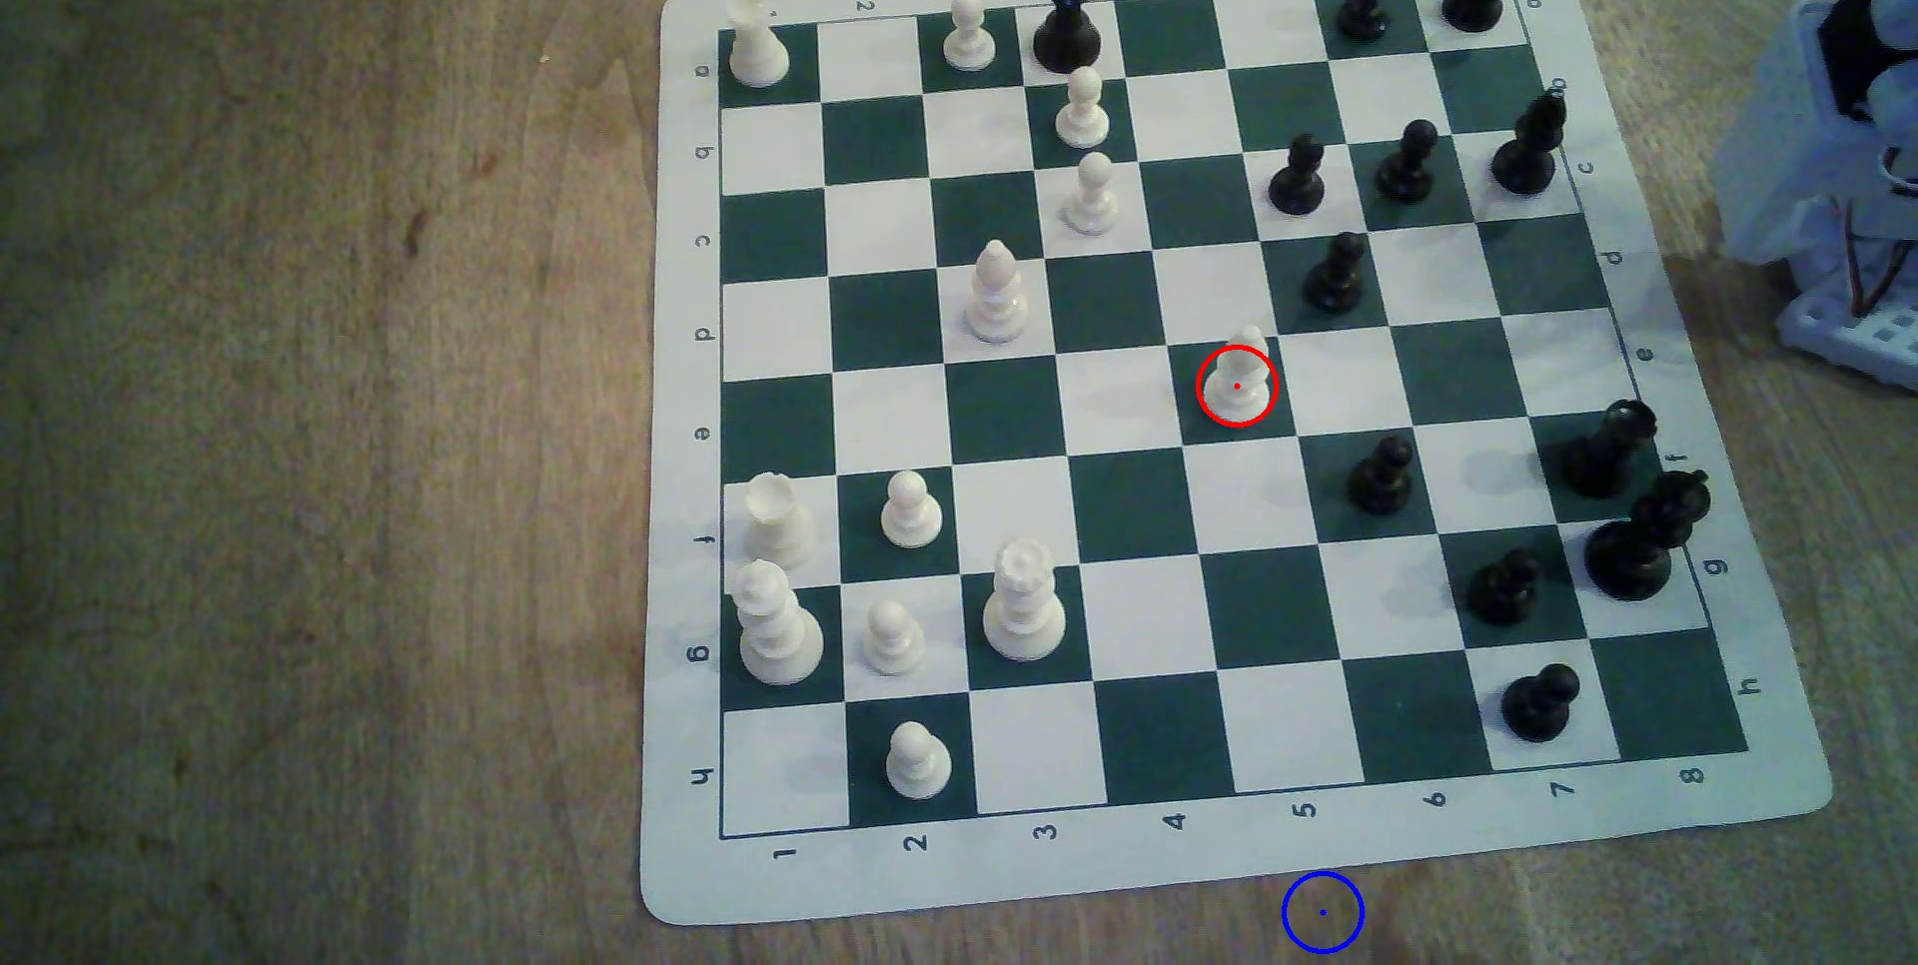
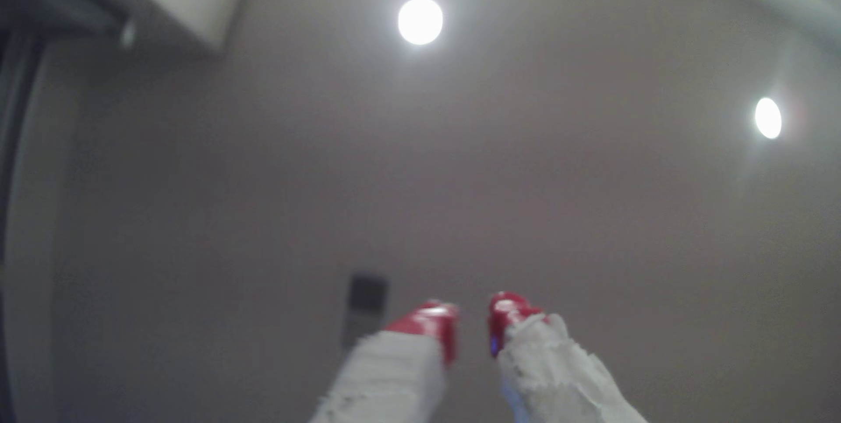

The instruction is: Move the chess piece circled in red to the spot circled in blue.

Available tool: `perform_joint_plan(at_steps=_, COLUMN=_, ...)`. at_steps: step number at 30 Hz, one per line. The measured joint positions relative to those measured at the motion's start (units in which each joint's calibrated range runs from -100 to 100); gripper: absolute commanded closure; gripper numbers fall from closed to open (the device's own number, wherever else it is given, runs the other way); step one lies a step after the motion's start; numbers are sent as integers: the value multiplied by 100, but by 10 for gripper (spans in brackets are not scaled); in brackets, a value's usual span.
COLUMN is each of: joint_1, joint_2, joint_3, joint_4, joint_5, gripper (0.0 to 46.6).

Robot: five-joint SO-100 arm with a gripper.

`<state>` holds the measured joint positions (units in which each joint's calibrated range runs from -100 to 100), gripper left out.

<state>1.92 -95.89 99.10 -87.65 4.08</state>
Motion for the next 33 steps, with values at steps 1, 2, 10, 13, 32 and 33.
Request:
perform_joint_plan(at_steps=1, joint_1=0, joint_2=0, joint_3=0, joint_4=215, joint_5=24, gripper=449)
perform_joint_plan(at_steps=2, joint_1=0, joint_2=0, joint_3=0, joint_4=470, joint_5=44, gripper=446)
perform_joint_plan(at_steps=10, joint_1=0, joint_2=8, joint_3=-63, joint_4=3546, joint_5=20, gripper=391)
perform_joint_plan(at_steps=13, joint_1=457, joint_2=8, joint_3=-886, joint_4=5633, joint_5=-332, gripper=400)
perform_joint_plan(at_steps=32, joint_1=-804, joint_2=1768, joint_3=-2928, joint_4=13036, joint_5=-811, gripper=138)
perform_joint_plan(at_steps=33, joint_1=-870, joint_2=1986, joint_3=-3073, joint_4=13195, joint_5=-913, gripper=163)
